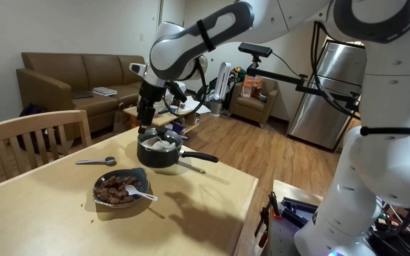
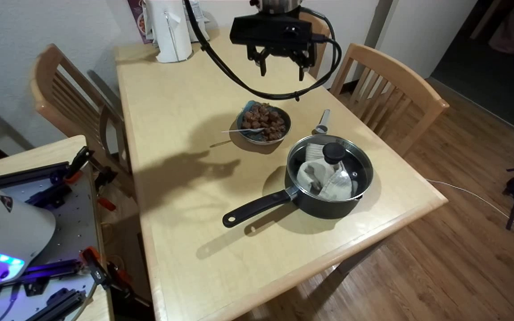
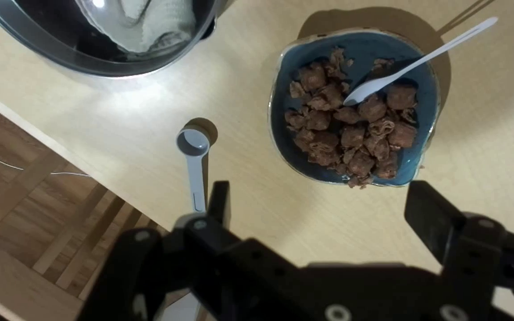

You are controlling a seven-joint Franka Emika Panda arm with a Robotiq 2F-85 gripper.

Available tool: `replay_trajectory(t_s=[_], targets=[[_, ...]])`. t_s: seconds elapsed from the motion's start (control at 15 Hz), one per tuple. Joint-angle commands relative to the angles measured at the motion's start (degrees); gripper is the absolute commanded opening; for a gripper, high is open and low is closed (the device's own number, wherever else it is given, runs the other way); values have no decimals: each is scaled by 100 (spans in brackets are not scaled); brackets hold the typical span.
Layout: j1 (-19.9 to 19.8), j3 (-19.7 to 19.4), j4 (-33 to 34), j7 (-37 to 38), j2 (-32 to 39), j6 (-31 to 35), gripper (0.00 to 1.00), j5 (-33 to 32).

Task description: Put the gray spoon in the bowl

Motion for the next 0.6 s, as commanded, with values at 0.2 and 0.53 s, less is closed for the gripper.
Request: replay_trajectory(t_s=[0.2, 0.53], targets=[[-311, 384, 615, -527, 394, -456, 100, -307], [-189, 375, 2419, -657, 1555, -1804, 100, -1305]])
